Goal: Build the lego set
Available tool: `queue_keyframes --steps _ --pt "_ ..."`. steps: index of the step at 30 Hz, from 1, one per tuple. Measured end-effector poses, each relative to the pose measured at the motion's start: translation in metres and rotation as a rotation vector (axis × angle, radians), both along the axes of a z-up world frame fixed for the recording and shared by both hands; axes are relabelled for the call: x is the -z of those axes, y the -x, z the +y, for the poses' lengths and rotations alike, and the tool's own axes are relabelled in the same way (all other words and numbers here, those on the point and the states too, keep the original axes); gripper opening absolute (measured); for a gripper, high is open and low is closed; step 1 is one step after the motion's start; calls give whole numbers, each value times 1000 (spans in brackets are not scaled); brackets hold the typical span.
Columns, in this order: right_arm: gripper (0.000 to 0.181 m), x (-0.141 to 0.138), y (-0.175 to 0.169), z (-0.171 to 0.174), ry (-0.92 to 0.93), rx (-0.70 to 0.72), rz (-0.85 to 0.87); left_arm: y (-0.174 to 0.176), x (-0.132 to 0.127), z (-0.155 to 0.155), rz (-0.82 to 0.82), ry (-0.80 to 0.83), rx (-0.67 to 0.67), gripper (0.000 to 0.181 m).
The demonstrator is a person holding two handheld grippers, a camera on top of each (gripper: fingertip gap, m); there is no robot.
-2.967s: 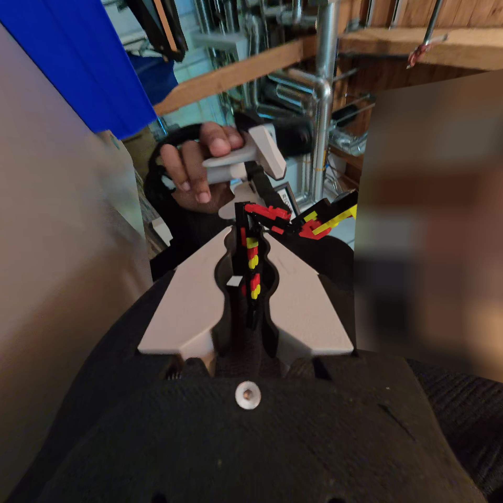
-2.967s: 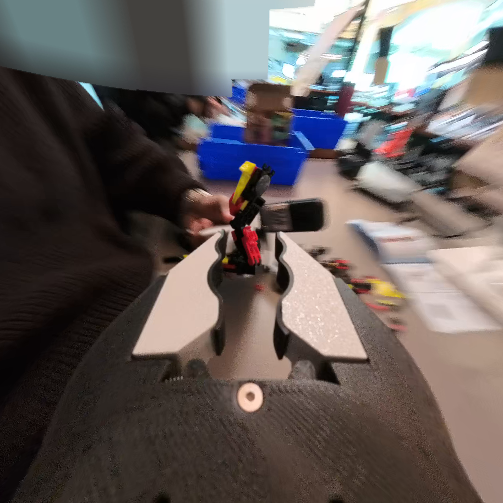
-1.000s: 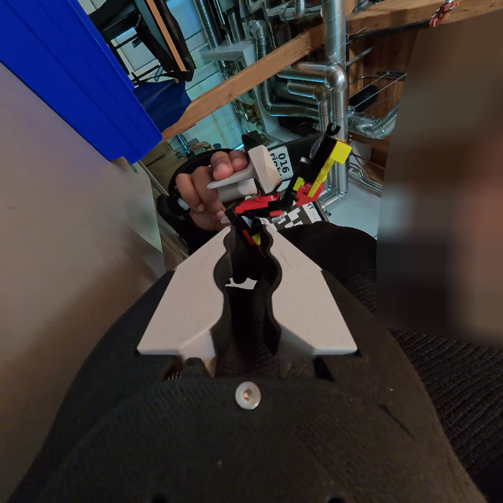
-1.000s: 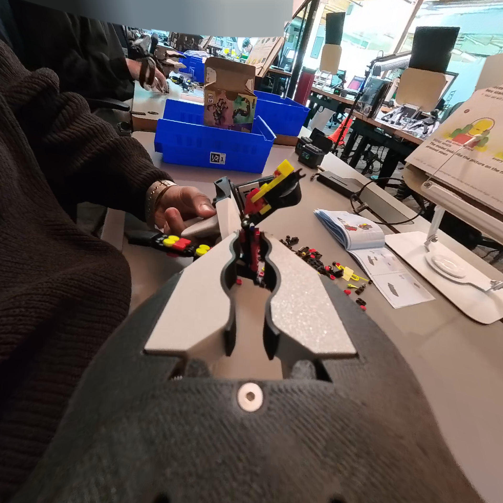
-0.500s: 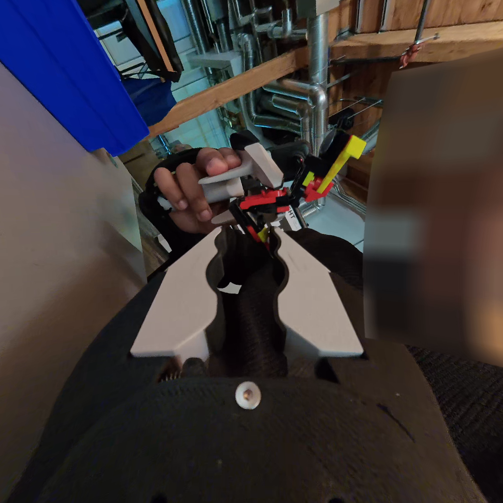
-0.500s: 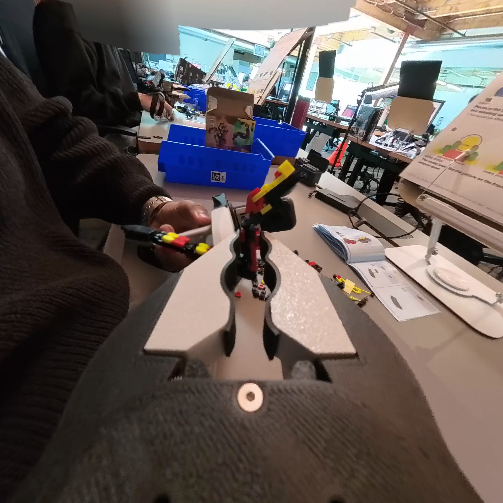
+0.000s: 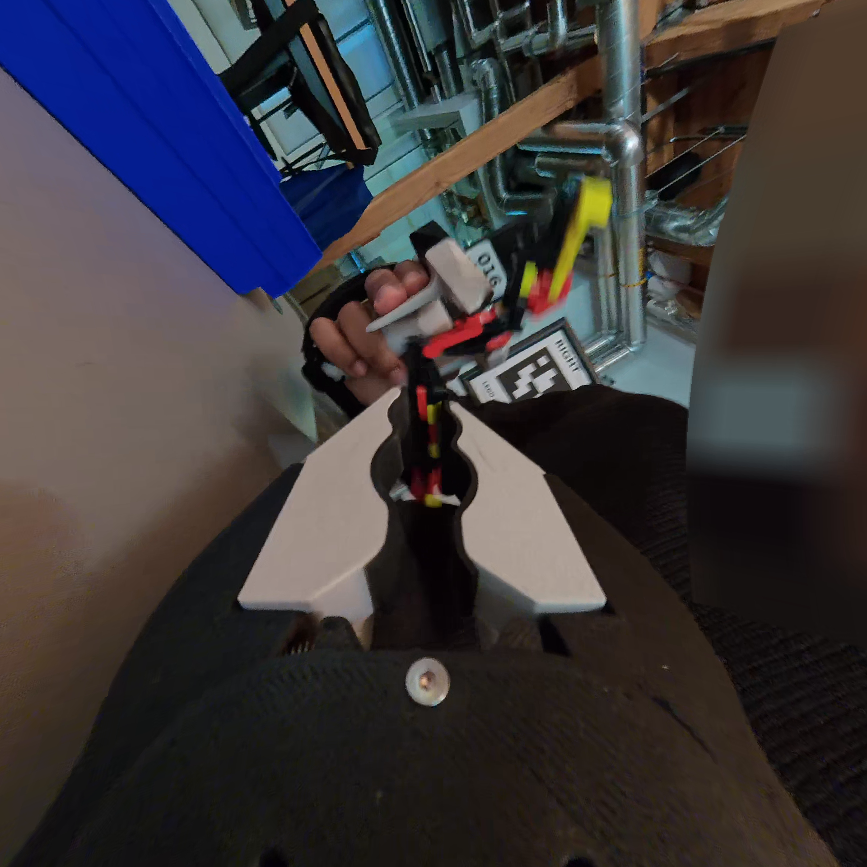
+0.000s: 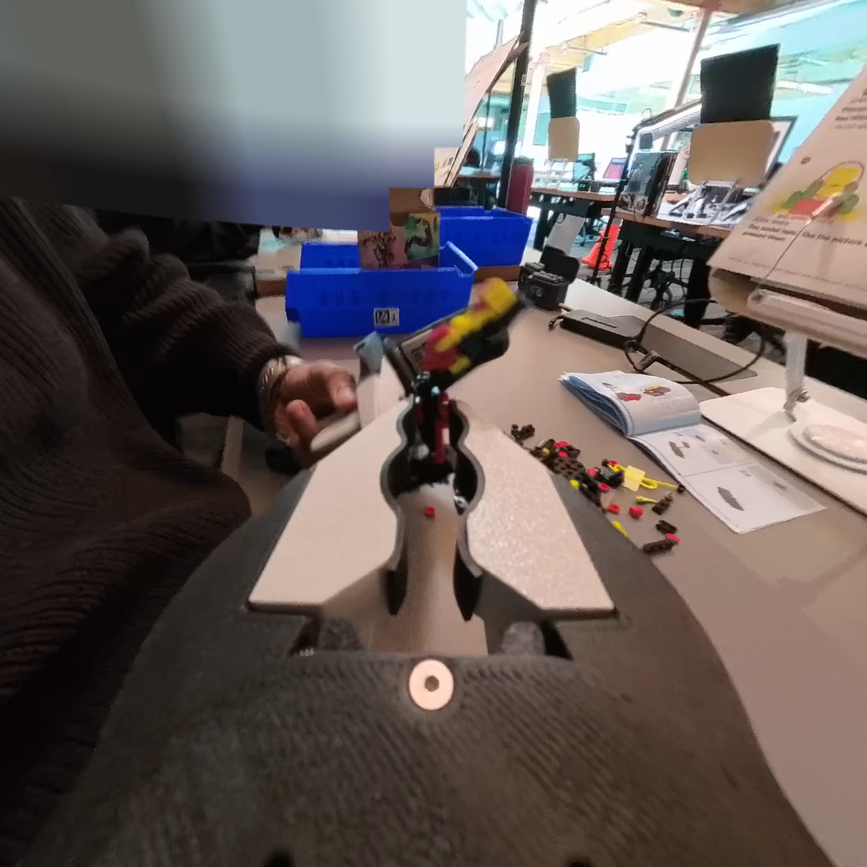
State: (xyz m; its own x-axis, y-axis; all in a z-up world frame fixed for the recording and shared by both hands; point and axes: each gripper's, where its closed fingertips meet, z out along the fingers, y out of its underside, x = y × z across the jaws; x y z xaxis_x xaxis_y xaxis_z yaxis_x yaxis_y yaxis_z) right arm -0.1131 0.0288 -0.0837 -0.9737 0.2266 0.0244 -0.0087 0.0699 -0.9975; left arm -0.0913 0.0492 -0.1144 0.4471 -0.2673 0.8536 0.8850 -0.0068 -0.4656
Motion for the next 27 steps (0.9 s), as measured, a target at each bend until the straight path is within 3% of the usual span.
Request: queue_keyframes --steps 1,12,15,20,27 --pt "11 -1 2 2 18 -9 -53 -1 1 1 21 12 -6 10" --pt "11 -6 2 6 91 -40 -94 -1 -8 -2 65 -8 -32 13" --pt "11 -5 3 7 104 -47 -113 -2 -13 -4 46 -46 -22 27" --pt "10 -5 0 4 165 -116 -225 0 -15 -6 46 -61 -34 30" --pt "10 -3 -1 2 208 -172 -340 18 -12 -13 144 4 -170 33"
